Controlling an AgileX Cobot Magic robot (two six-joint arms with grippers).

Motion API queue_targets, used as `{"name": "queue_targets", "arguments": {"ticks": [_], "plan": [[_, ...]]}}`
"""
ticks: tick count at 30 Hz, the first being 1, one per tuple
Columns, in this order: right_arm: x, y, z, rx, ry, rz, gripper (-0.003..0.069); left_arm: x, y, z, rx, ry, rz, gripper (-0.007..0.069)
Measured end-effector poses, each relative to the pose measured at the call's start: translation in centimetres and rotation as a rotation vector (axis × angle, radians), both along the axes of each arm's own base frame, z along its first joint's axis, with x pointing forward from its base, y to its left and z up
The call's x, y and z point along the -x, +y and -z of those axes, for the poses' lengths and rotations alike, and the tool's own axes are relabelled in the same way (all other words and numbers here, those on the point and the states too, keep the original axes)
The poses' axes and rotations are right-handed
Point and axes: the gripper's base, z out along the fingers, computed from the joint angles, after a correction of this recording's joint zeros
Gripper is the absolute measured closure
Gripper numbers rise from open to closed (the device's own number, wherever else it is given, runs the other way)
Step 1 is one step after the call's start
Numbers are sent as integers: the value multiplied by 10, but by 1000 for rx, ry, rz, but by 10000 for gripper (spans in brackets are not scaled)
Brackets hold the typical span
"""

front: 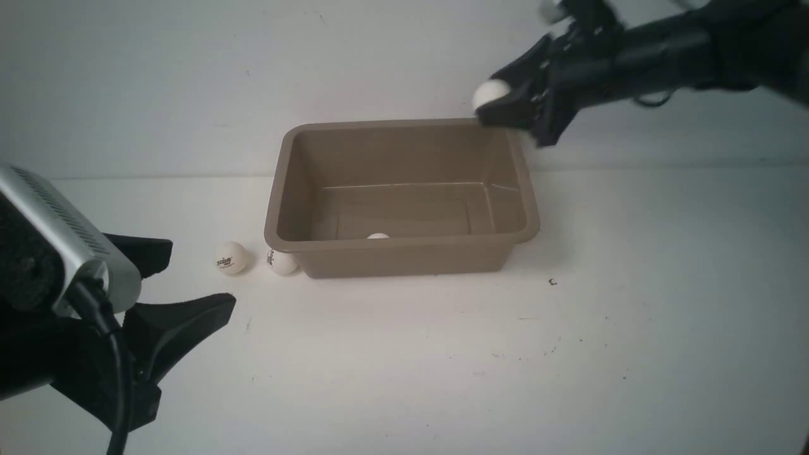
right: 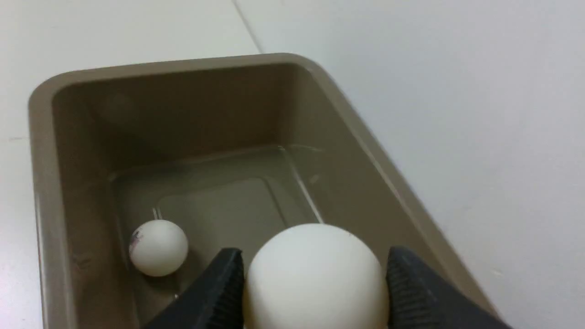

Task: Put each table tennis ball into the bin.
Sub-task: Use the right arm to put the table tennis ball into the box

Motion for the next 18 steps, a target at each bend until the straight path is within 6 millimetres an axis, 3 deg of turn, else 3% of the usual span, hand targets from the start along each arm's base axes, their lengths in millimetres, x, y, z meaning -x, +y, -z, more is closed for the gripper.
{"name": "queue_targets", "arguments": {"ticks": [4, 7, 14, 17, 18], "plan": [[-8, 13, 43, 6, 57, -25, 299, 0, 0, 0, -3, -2, 2, 125], [-12, 13, 56, 17, 59, -25, 299, 0, 0, 0, -3, 0, 4, 125], [-14, 13, 62, 27, 34, -28, 296, 0, 0, 0, -14, -5, 13, 125], [-15, 13, 60, 5, 34, -13, 240, 0, 0, 0, -16, -7, 14, 125], [-17, 11, 58, -16, 35, 5, 187, 0, 0, 0, -17, -8, 15, 125]]}}
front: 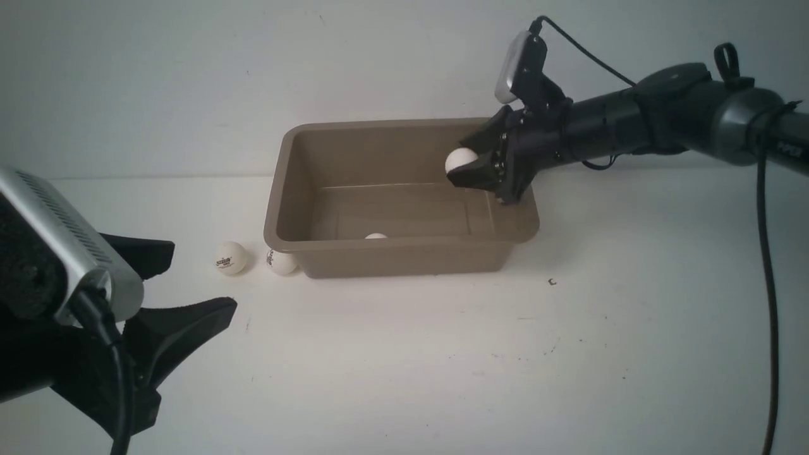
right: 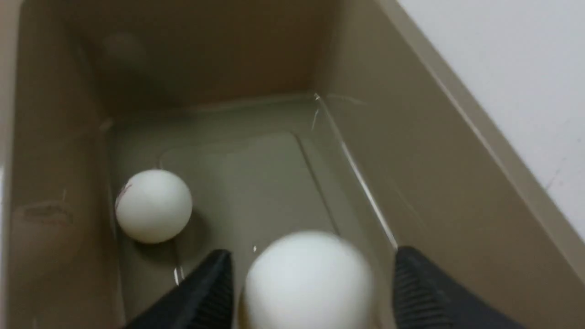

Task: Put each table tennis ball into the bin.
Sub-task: Use the right arm to put the table tennis ball into the box, then use the right arm to clamp the table tennis ball closest to it

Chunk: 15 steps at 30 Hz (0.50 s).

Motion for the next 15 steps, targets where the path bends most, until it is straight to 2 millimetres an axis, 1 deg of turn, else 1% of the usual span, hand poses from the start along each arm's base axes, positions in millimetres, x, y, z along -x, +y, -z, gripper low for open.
{"name": "queue_targets", "arguments": {"ticks": [2, 3, 4, 5, 7, 9, 10, 11, 13, 14, 15], "plan": [[-5, -9, -7, -29, -14, 58, 120, 0, 0, 0, -1, -1, 1, 125], [-5, -10, -7, -29, -14, 60, 120, 0, 0, 0, -1, -1, 1, 125], [-9, -23, -17, -44, -36, 112, 102, 0, 0, 0, -1, -1, 1, 125], [-11, -34, -27, -59, -53, 145, 99, 0, 0, 0, -1, -1, 2, 125], [-13, -59, -42, -73, -74, 197, 102, 0, 0, 0, -1, -1, 1, 125], [-12, -88, -59, -92, -85, 245, 116, 0, 0, 0, -2, 0, 3, 125], [-12, -100, -64, -97, -84, 264, 123, 0, 0, 0, -2, 0, 3, 125], [-10, -113, -68, -94, -81, 274, 133, 0, 0, 0, -2, 0, 3, 125], [-8, -135, -66, -69, -63, 283, 148, 0, 0, 0, -2, 0, 3, 125], [-8, -143, -63, -54, -53, 282, 152, 0, 0, 0, -2, 0, 3, 125], [-7, -147, -59, -43, -41, 272, 155, 0, 0, 0, -2, -1, 2, 125]]}}
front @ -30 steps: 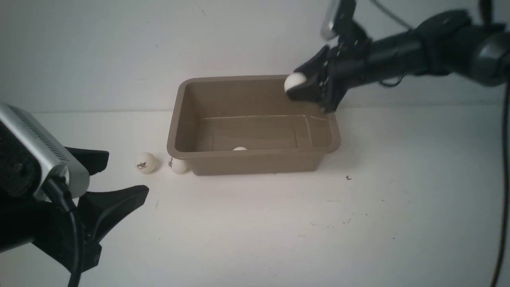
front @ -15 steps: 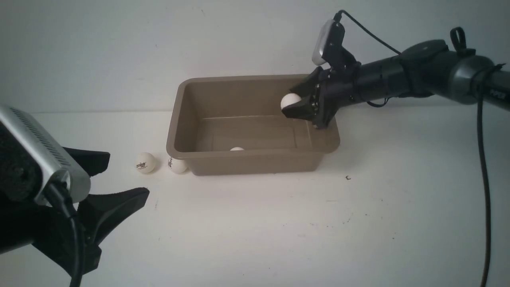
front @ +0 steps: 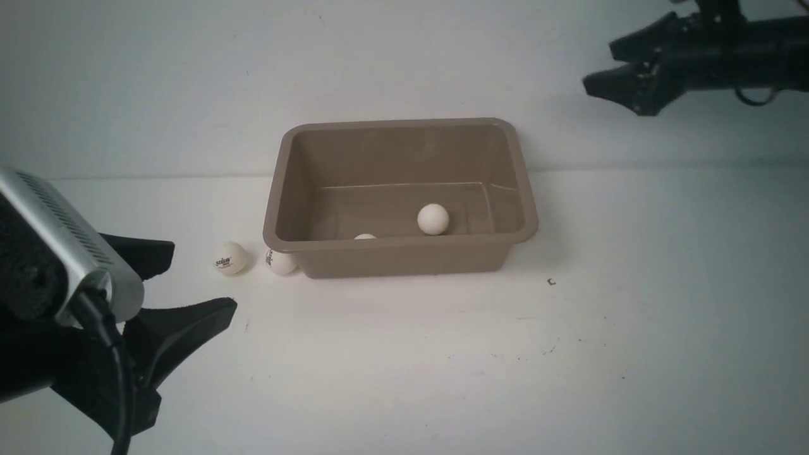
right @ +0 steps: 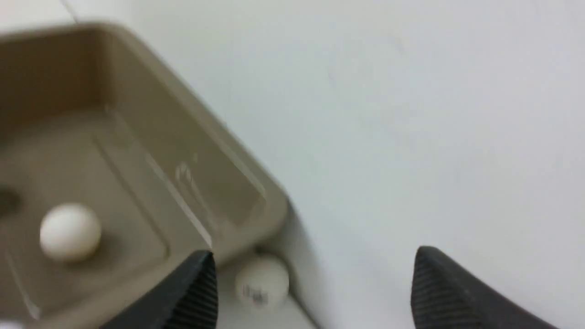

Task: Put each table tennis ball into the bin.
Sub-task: Use the right arm to clamp the table tennis ball closest to it

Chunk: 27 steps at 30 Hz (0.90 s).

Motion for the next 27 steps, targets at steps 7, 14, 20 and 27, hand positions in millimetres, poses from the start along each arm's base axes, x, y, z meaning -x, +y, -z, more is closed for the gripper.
{"name": "queue_targets", "arguments": {"ticks": [7, 14, 20, 27], "plan": [[-7, -5, 50, 15, 115, -44, 161, -1, 1, -1, 0, -8, -9, 125], [-16, 13, 107, 44, 165, -79, 162, -1, 1, -1, -5, -12, -6, 125], [-23, 52, 134, 81, 167, -44, 162, -1, 1, -1, -5, -12, -6, 125], [-31, 81, 139, 95, 125, 81, 162, -1, 1, -1, -10, -16, -4, 125]]}}
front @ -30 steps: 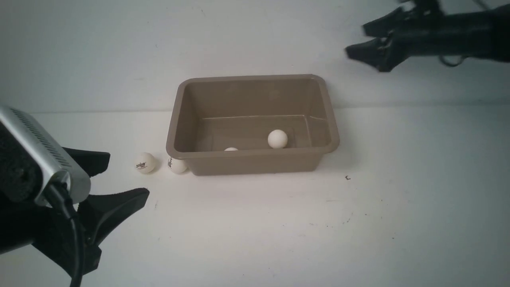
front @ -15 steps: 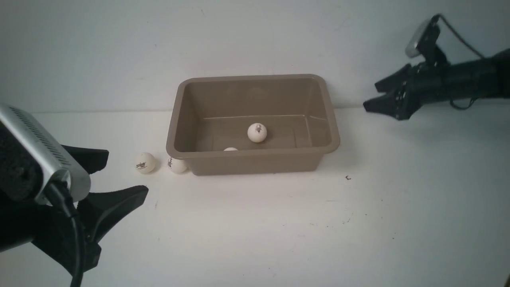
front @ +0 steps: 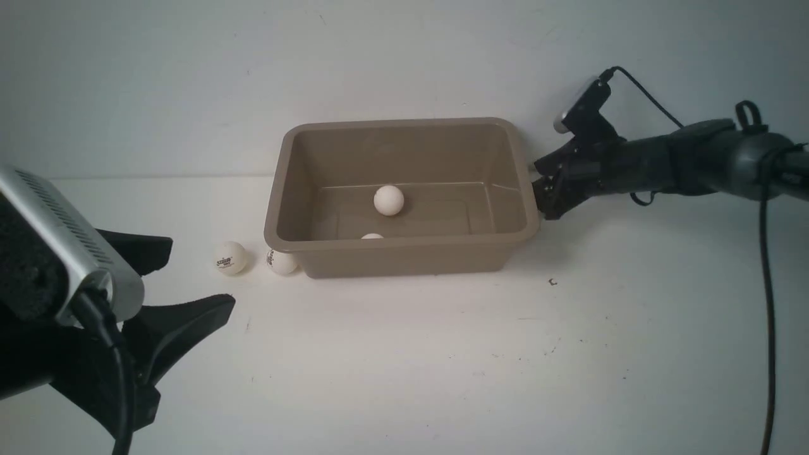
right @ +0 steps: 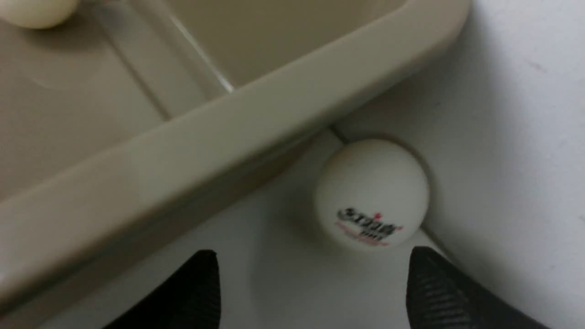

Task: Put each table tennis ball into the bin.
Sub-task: Use the right arm to clamp the table tennis ball closest to it

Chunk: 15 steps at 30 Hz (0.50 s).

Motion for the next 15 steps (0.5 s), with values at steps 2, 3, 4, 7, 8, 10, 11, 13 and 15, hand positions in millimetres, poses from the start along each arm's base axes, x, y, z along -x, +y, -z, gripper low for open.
{"name": "queue_targets", "arguments": {"ticks": [2, 3, 4, 7, 8, 10, 11, 13, 15], "plan": [[-2, 3, 0, -5, -13, 39, 162, 0, 0, 0, 0, 0, 0, 125], [-3, 3, 0, -11, -18, 53, 162, 0, 0, 0, 0, 0, 0, 125], [-4, 3, -1, -15, -25, 66, 162, 0, 0, 0, 0, 0, 0, 125], [-6, 2, -3, -42, -33, 95, 162, 0, 0, 0, 0, 0, 0, 125], [-6, 2, -3, -48, -35, 101, 162, 0, 0, 0, 0, 0, 0, 125], [-7, 2, -4, -58, -41, 115, 162, 0, 0, 0, 0, 0, 0, 125], [-7, 2, -4, -59, -42, 117, 162, 0, 0, 0, 0, 0, 0, 125], [-8, 2, -4, -67, -43, 124, 162, 0, 0, 0, 0, 0, 0, 125], [-8, 2, -3, -79, -40, 134, 162, 0, 0, 0, 0, 0, 0, 125]]}}
